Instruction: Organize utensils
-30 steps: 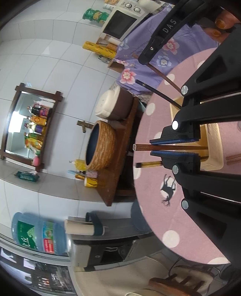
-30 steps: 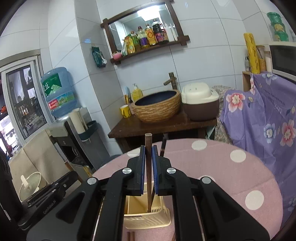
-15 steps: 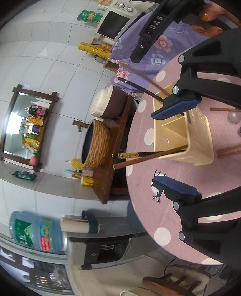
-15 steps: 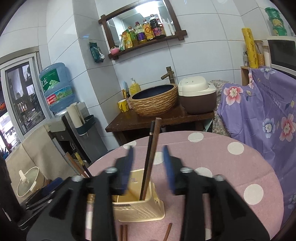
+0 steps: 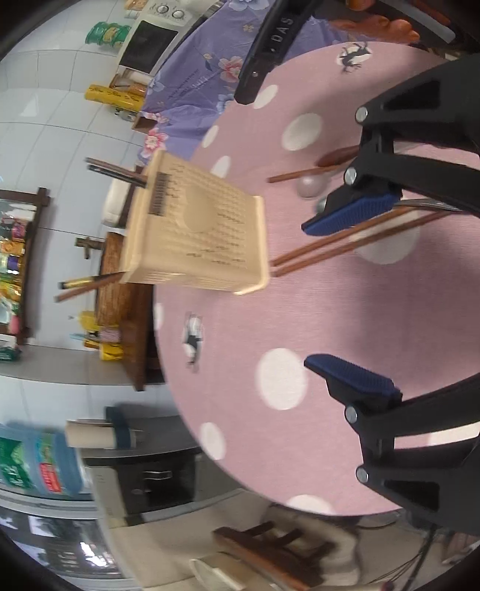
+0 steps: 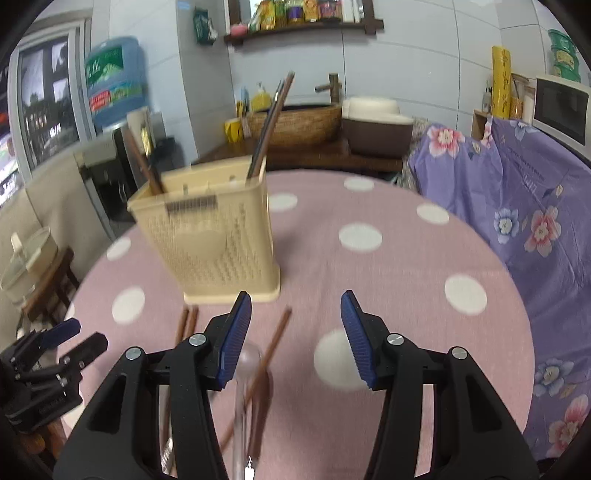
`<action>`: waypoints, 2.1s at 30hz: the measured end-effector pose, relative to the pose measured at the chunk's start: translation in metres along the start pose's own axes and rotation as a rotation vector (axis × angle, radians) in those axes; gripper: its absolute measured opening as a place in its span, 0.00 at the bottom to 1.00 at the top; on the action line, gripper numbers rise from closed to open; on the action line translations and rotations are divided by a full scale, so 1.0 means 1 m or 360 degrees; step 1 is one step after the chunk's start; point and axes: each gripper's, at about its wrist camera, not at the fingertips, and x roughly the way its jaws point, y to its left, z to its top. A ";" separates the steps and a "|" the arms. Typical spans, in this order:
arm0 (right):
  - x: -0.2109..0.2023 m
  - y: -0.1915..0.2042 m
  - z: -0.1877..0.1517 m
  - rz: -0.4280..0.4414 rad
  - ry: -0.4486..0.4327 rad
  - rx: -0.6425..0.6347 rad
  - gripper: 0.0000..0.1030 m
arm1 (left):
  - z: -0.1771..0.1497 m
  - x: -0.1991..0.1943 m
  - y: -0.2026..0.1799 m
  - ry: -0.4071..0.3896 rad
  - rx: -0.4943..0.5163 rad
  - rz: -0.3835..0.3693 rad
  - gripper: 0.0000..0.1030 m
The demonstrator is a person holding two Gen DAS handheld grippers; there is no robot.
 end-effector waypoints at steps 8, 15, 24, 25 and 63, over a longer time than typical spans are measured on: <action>0.018 0.005 -0.067 -0.0005 0.0242 -0.0036 0.47 | -0.041 0.013 -0.006 0.0164 0.0004 -0.0040 0.43; 0.028 0.014 -0.083 0.0039 0.0340 -0.0041 0.42 | -0.051 0.012 -0.006 0.0173 -0.0014 -0.0050 0.42; 0.038 0.034 -0.088 -0.0010 0.0418 -0.0146 0.31 | -0.055 0.013 -0.009 0.0195 -0.0013 -0.0067 0.42; 0.038 0.035 -0.089 -0.0016 0.0422 -0.0157 0.25 | -0.056 0.013 -0.010 0.0195 -0.0013 -0.0067 0.42; 0.024 -0.015 -0.093 -0.0111 0.0390 -0.0143 0.10 | -0.043 0.045 -0.027 0.0302 0.0196 0.0117 0.08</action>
